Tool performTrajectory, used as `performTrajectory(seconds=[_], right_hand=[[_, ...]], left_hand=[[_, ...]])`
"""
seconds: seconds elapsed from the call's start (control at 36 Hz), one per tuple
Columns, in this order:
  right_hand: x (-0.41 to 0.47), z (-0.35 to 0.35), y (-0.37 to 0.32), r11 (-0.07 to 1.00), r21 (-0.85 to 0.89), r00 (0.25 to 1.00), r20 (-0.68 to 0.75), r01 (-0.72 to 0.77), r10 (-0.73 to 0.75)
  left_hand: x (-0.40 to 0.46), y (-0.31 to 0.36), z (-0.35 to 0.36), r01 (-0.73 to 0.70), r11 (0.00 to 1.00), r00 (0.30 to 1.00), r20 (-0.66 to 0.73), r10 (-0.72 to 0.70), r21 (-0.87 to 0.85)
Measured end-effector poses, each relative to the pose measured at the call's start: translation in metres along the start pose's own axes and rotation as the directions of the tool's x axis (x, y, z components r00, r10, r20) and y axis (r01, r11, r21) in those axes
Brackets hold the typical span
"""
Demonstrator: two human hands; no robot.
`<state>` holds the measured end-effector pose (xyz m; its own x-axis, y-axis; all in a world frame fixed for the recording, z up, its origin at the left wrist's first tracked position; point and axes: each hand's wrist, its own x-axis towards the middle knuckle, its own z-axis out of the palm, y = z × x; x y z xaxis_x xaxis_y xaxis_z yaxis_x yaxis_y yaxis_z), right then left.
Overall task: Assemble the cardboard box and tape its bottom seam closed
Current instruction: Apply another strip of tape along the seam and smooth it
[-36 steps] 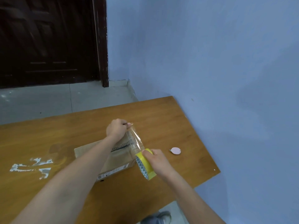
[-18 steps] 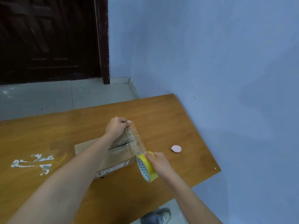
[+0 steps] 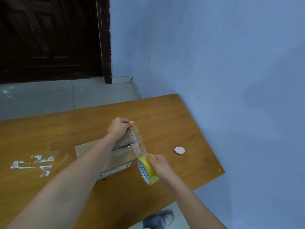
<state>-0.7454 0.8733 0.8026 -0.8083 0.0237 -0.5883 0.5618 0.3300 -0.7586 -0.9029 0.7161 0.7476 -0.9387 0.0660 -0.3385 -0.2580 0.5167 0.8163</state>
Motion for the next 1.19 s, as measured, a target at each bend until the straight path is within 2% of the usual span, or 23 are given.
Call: performTrajectory(seconds=[0.5,1.19], right_hand=[[0.008,0.001,0.002,0.998,0.060,1.000,0.003,0.005,-0.005],[0.014,0.006,0.011,1.000,0.031,1.000,0.009,-0.006,0.006]], left_hand=[[0.007,-0.004,0.002,-0.001,1.000,1.000,-0.028,0.001,0.011],[0.009,-0.006,0.005,0.033,0.998,0.998,-0.050,-0.030,0.051]])
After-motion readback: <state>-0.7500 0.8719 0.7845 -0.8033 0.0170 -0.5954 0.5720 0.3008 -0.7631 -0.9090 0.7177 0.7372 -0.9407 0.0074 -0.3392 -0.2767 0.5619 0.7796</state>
